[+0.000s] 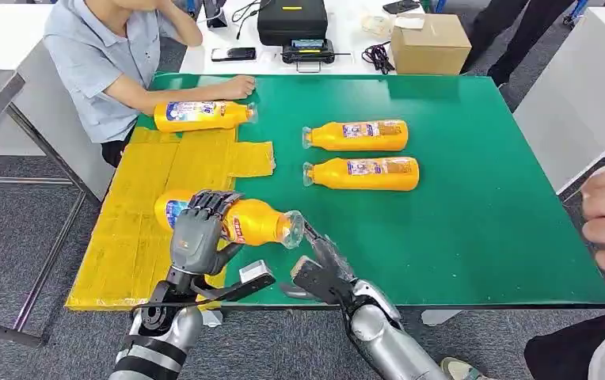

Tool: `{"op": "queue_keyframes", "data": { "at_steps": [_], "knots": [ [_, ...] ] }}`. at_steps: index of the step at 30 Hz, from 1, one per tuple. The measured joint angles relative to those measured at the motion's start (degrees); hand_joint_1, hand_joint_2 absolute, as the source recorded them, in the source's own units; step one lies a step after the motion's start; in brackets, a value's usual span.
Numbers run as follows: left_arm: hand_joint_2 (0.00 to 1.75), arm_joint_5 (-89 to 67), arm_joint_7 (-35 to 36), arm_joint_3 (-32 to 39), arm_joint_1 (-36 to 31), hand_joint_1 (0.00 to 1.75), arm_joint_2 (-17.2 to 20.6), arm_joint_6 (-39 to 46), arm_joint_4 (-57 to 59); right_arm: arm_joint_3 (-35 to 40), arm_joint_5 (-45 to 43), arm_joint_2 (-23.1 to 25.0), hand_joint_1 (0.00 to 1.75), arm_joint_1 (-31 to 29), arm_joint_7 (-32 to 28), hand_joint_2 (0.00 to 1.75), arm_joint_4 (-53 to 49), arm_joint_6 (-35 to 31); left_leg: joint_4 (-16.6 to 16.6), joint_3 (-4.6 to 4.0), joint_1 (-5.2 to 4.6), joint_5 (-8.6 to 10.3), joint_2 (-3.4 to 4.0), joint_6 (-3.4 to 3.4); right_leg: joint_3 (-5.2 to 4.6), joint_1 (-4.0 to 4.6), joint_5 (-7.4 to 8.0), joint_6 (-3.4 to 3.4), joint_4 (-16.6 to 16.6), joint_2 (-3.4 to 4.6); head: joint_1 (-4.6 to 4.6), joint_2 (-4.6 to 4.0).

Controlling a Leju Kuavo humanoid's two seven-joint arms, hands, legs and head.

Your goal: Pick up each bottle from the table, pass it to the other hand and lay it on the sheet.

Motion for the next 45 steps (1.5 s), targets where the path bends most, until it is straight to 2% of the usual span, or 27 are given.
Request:
{"op": "queue_keyframes", "data": {
  "at_steps": [5,12,15,20,21,23,24,25,26,27,28,45],
  "knots": [
    [1.75,-4.00,2.67,0.09,-3.39,1.75,1.88,0.00,4.28,-0.02,0.02,0.39,0.00,-0.43,-0.68,1.75,0.26,1.53,0.00,-0.01,0.00,0.00,0.02,0.00,0.00,0.00,0.01,0.00,0.00,0.01,0.00,0.00],
    [1.75,-8.52,12.75,-0.94,-10.87,1.75,5.99,-0.40,17.76,-0.31,-0.24,0.52,0.00,-1.01,-0.96,1.75,1.07,2.19,0.00,0.04,0.02,0.08,0.01,-0.08,0.00,0.01,0.02,0.00,0.04,0.01,0.02,0.00],
    [1.75,-9.09,16.89,-2.07,-14.62,1.75,7.34,-4.91,26.10,-0.61,-0.28,0.55,0.00,-1.02,-0.96,1.75,1.35,2.25,0.00,0.02,0.02,0.08,0.02,-0.08,0.00,0.01,0.02,0.00,0.05,0.01,0.00,0.00],
    [1.75,-8.55,19.45,-3.17,-18.86,1.75,8.83,-10.44,34.20,-1.66,-0.28,0.53,0.00,-1.02,-1.00,1.75,1.97,2.67,0.00,0.00,0.01,0.08,-0.03,-0.08,0.01,0.00,0.02,0.01,0.04,-0.01,0.02,0.00],
    [1.75,-8.11,19.56,-3.32,-19.76,1.68,8.94,-11.14,35.23,-1.79,-0.28,0.57,0.00,-1.02,-1.01,1.75,2.05,2.69,0.00,0.00,0.00,0.08,-0.04,-0.08,0.03,-0.01,0.02,0.01,0.04,-0.02,0.02,0.00],
    [1.75,-6.64,19.25,-3.41,-20.81,1.40,9.09,-12.00,36.61,-2.08,-0.20,0.68,0.00,-1.00,-1.00,1.75,2.16,2.73,0.00,0.03,0.00,0.07,0.02,-0.08,0.03,0.00,0.02,0.01,0.04,0.00,0.02,0.00],
    [1.75,-5.76,18.77,-3.43,-21.10,1.12,9.14,-12.18,37.05,-2.32,-0.07,0.68,0.00,-0.98,-1.00,1.75,2.21,2.78,0.00,0.04,0.00,0.07,0.02,-0.08,0.03,0.00,0.02,0.00,0.04,0.00,0.00,0.00],
    [1.75,-5.11,18.47,-3.45,-21.41,0.45,9.14,-12.31,37.42,-2.54,0.04,0.70,0.00,-0.97,-1.00,1.75,2.23,2.82,0.00,0.05,0.00,0.07,0.01,-0.08,0.03,0.00,0.02,0.00,0.04,0.00,0.02,0.00],
    [1.75,-4.74,18.27,-3.48,-21.66,0.16,9.16,-12.44,37.86,-2.75,0.07,0.72,0.00,-0.97,-1.00,1.75,2.25,2.86,0.00,0.07,0.01,0.07,0.00,-0.09,0.05,0.00,0.02,0.00,0.04,0.00,0.02,0.00],
    [1.75,-4.70,18.25,-3.50,-21.87,0.16,9.16,-12.50,38.21,-2.82,0.09,0.76,0.00,-0.97,-1.00,1.75,2.27,2.89,0.00,0.09,0.01,0.07,0.00,-0.09,0.07,0.00,0.02,0.00,0.04,0.00,0.02,0.00],
    [1.75,-4.68,18.25,-3.54,-22.06,0.00,9.16,-12.54,38.49,-2.84,0.22,0.76,0.00,-0.97,-1.00,1.75,2.27,2.93,0.00,0.12,0.01,0.08,0.01,-0.09,0.09,0.01,0.02,0.00,0.05,0.00,0.02,0.00],
    [1.75,-3.45,18.93,-3.85,-23.85,0.00,9.12,-16.24,40.74,-3.30,1.05,0.81,0.00,-0.97,-0.90,1.75,2.43,3.28,0.00,0.22,0.01,0.08,0.01,-0.10,0.20,0.00,0.02,0.00,0.05,0.00,0.02,0.00]
  ]
}}
